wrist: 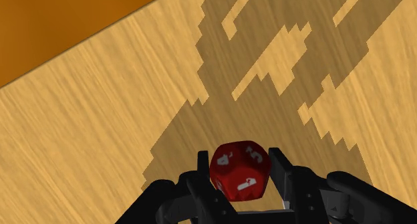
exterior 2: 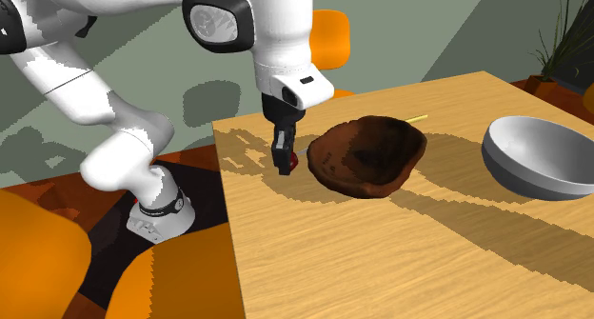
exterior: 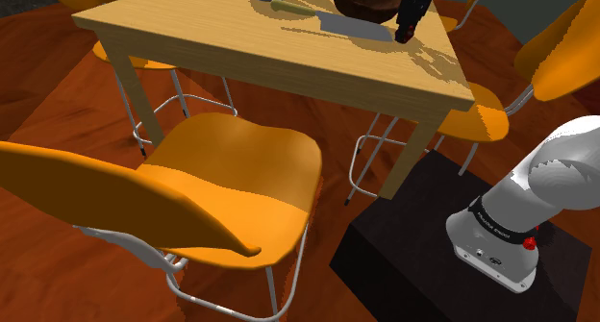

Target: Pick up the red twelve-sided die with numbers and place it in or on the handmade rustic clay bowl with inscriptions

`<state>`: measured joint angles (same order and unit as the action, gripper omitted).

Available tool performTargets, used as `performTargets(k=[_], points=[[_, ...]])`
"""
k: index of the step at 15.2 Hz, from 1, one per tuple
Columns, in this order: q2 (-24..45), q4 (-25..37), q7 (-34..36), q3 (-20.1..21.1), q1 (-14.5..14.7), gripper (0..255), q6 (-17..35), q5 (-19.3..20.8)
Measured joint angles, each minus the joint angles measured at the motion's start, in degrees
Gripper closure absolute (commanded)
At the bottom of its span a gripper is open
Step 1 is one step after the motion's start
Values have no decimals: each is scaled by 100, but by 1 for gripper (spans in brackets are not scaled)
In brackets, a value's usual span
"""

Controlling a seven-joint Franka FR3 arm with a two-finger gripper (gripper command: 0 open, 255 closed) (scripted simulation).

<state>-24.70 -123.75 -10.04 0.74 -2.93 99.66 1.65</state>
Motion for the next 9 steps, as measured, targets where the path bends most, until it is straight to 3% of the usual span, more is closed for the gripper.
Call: performTargets(k=[9], points=[[79, 686, -18, 1, -2, 255, -604, -1]])
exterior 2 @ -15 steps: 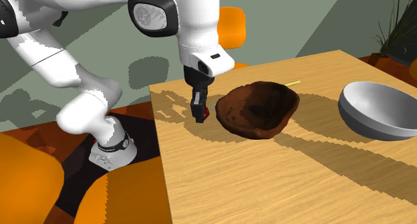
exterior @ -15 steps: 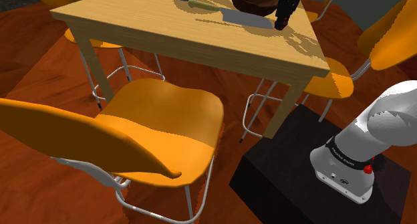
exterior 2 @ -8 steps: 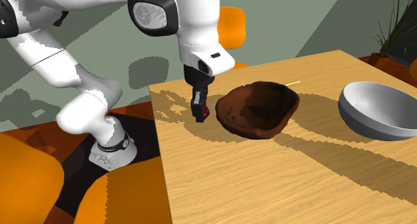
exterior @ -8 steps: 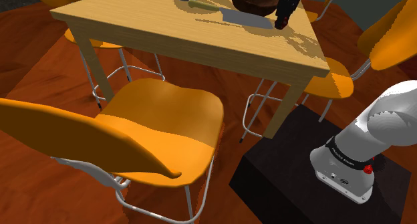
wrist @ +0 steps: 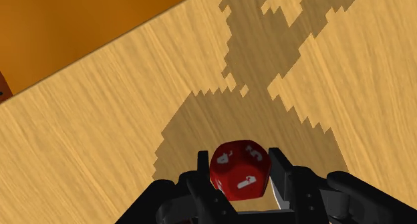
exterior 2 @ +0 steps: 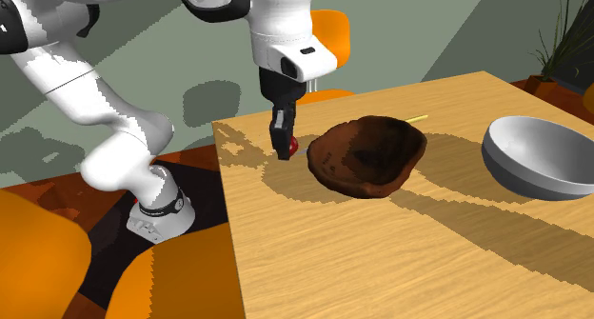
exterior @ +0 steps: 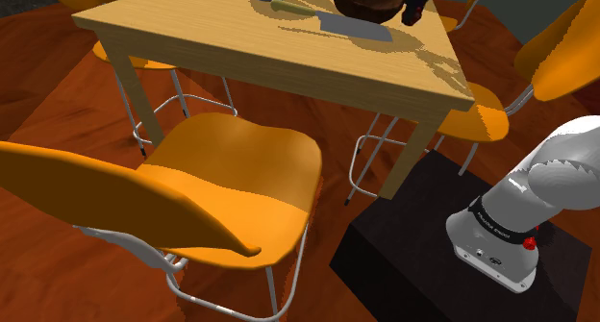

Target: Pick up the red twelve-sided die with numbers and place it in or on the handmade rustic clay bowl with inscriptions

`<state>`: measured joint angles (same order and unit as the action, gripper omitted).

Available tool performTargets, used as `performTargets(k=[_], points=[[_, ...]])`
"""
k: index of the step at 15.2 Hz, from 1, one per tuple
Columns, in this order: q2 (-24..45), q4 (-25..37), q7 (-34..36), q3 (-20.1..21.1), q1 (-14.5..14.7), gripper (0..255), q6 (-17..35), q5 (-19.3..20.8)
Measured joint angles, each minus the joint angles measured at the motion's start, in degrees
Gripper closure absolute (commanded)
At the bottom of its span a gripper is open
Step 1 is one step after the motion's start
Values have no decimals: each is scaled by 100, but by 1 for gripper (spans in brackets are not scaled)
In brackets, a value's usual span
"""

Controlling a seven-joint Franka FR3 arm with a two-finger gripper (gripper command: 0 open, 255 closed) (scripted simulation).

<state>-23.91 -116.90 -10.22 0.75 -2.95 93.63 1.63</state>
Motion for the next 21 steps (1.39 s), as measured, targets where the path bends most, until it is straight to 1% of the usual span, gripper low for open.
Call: performTargets(k=[9, 21], points=[[173, 842, -15, 6, -1, 255, -669, 0], [588, 2230, -41, 11, -6, 255, -1642, 7]])
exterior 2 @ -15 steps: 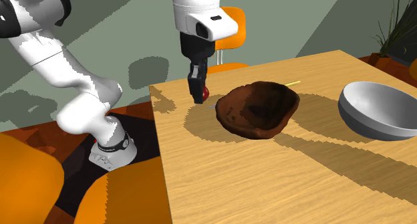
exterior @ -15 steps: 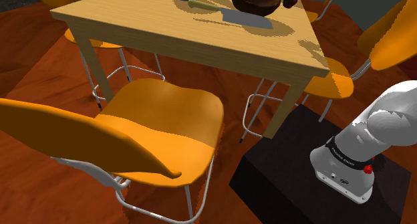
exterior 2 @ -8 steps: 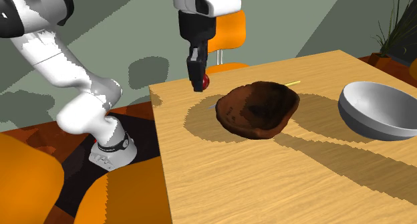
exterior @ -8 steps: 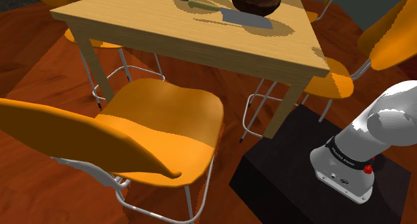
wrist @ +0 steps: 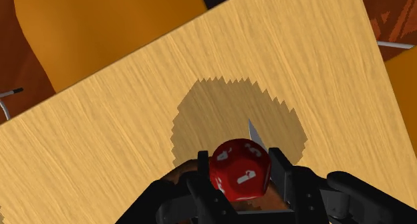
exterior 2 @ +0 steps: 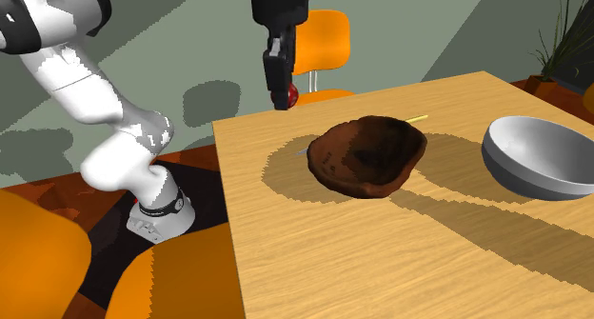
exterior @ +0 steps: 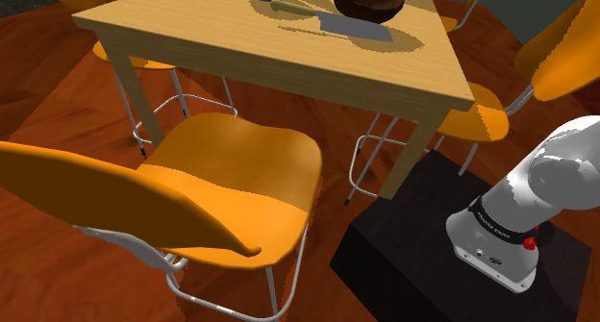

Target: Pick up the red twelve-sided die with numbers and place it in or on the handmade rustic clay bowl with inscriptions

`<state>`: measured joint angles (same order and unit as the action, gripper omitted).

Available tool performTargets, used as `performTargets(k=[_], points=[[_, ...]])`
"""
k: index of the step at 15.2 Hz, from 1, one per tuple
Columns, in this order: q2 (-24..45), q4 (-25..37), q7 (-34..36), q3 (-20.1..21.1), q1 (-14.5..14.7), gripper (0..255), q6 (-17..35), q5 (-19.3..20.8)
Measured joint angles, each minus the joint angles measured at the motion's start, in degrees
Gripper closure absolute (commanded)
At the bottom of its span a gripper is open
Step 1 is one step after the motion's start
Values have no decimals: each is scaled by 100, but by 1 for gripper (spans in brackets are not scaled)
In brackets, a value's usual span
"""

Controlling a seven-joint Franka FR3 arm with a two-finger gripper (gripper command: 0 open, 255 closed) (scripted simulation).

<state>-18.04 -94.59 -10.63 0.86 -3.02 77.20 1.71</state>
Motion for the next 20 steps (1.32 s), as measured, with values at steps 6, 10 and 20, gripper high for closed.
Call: performTargets(k=[6, 10, 20], points=[[648, 954, 23, 26, 7, 255, -306, 8], [1619, 2070, 62, 58, 24, 255, -461, 29], [3260, 3915, 143, 99, 95, 255, -669, 86]])
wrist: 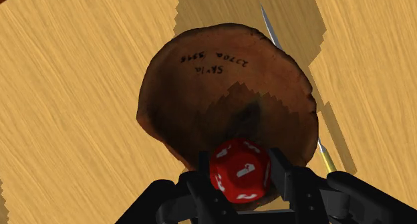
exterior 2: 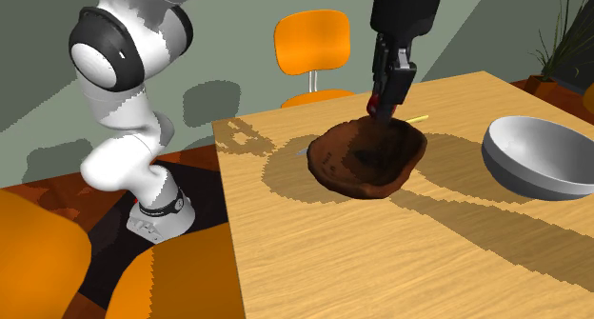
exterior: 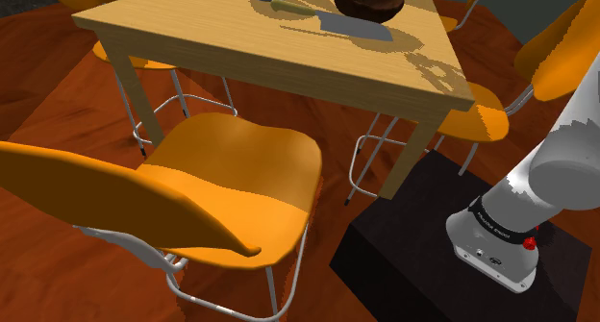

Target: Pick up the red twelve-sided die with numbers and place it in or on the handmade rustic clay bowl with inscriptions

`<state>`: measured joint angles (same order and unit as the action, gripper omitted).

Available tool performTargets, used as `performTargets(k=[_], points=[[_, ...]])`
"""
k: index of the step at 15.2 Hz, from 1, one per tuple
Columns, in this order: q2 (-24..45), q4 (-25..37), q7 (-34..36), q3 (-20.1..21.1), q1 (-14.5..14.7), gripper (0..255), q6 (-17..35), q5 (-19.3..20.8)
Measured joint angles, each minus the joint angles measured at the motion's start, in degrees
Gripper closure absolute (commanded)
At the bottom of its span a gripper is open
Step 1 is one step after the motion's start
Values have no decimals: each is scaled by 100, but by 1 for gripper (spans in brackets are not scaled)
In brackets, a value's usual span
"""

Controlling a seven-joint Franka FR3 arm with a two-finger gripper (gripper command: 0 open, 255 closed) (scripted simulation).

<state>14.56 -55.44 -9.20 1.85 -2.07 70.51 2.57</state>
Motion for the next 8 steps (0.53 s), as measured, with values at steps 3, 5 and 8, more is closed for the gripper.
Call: performTargets(k=[3, 5, 8], points=[[-240, -595, 24, 5, -1, 255, 357, -13], [-414, -1030, 17, -1, -17, 255, 619, -22], [-592, -1548, 23, -3, -24, 255, 959, -30]])
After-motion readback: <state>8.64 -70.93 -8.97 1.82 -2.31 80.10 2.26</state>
